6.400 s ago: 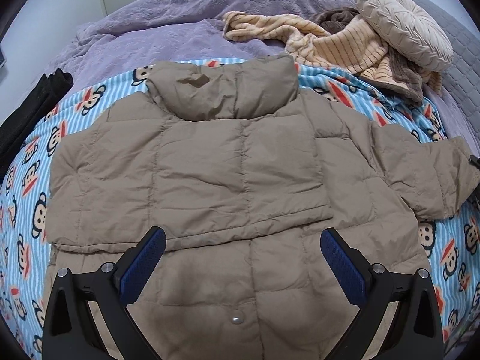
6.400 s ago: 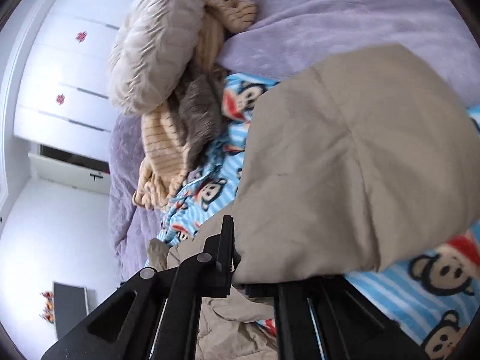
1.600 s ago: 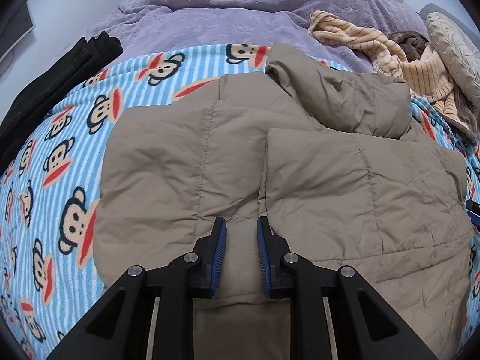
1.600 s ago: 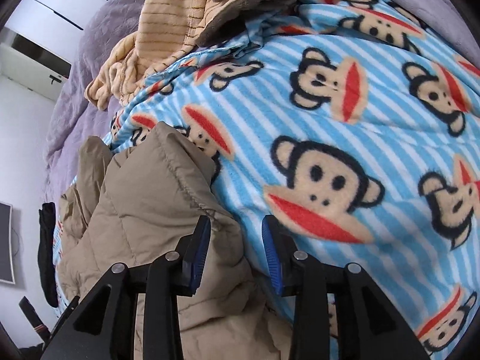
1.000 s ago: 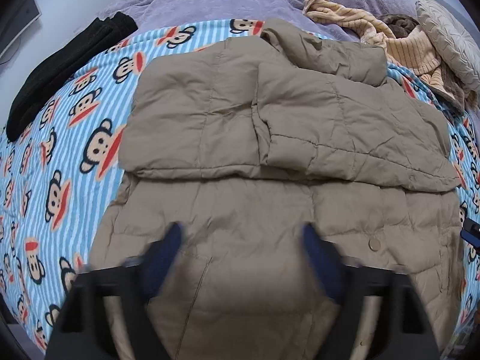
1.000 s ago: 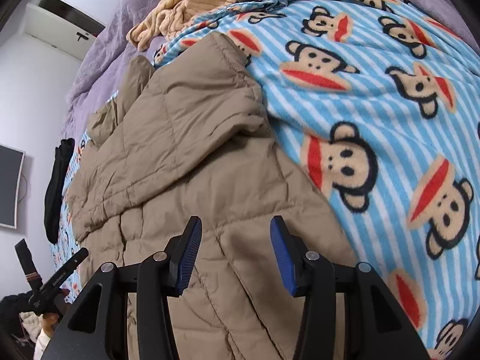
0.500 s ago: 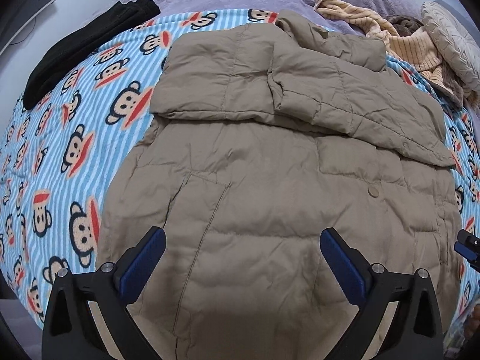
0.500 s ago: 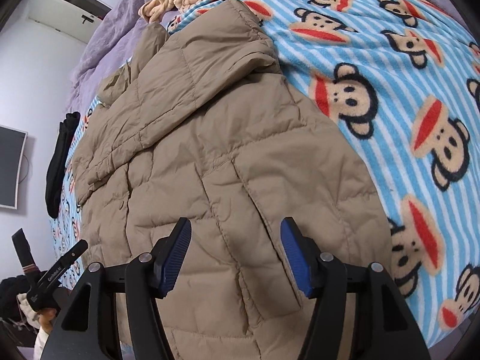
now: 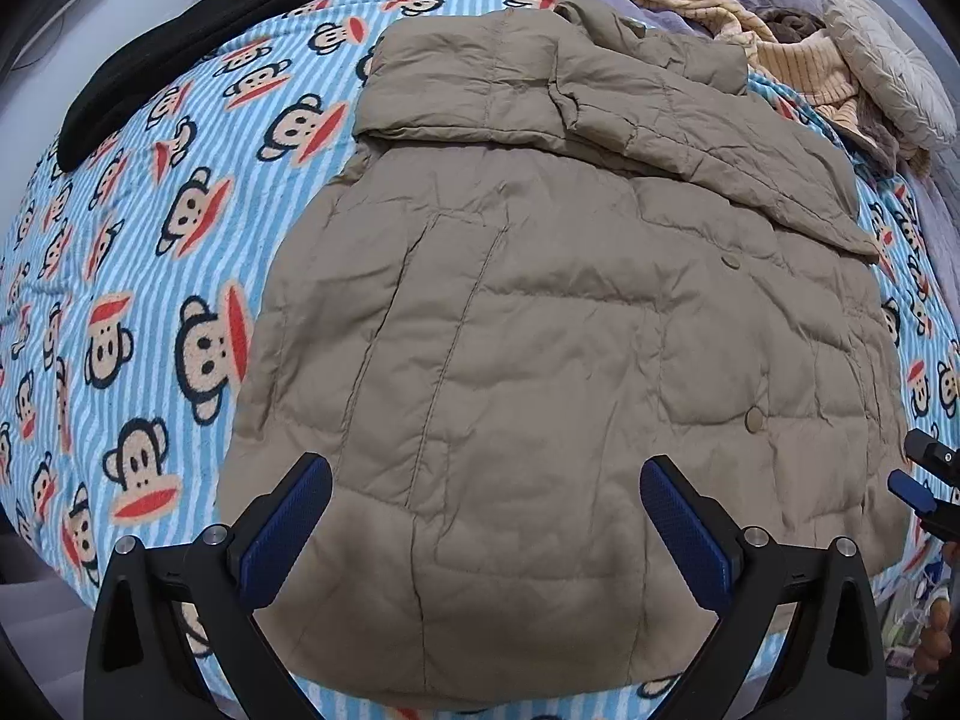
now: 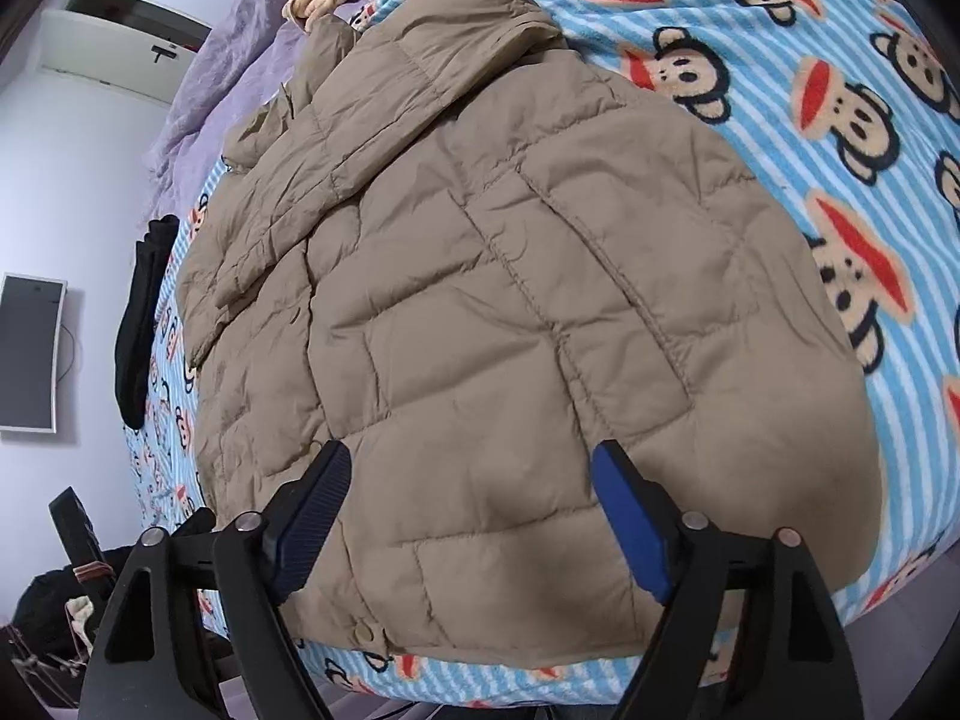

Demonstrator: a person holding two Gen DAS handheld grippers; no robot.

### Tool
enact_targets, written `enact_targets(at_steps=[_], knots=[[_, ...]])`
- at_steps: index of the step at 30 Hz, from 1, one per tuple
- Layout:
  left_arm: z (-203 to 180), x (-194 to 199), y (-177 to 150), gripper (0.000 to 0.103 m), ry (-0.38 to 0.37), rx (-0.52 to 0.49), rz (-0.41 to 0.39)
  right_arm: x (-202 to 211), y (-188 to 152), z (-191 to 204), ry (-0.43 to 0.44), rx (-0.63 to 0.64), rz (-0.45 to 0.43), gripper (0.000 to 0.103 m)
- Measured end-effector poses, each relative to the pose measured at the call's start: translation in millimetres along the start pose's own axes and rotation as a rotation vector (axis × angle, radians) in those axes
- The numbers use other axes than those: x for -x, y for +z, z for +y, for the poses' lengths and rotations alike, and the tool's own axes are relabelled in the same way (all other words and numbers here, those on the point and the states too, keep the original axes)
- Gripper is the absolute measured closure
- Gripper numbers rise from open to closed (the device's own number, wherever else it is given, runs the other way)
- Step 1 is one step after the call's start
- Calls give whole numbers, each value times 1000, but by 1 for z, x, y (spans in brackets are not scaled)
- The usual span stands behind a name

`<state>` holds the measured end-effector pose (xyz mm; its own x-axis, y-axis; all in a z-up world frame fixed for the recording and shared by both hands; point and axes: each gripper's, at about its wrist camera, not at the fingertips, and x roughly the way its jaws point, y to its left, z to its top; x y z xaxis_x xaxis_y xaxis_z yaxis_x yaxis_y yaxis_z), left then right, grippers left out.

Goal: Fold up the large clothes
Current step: 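Open both tools and withdraw them above the jacket hem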

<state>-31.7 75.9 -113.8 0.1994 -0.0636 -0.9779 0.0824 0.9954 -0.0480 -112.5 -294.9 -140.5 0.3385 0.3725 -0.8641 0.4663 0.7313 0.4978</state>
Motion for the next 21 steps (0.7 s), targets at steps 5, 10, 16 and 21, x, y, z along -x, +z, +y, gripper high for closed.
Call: enact_targets(at_steps=[5, 10, 16, 21], knots=[[12, 11, -19, 0, -7, -22, 5, 8, -24, 4, 2, -32, -7, 15], [22, 20, -33, 0, -16, -37, 7, 13, -47, 5, 10, -64, -5, 15], [31, 27, -48, 0, -30, -48, 15, 22, -71, 6, -3, -86, -14, 15], [36, 33, -59, 0, -33, -35, 19, 30, -81, 5, -12, -82, -14, 14]])
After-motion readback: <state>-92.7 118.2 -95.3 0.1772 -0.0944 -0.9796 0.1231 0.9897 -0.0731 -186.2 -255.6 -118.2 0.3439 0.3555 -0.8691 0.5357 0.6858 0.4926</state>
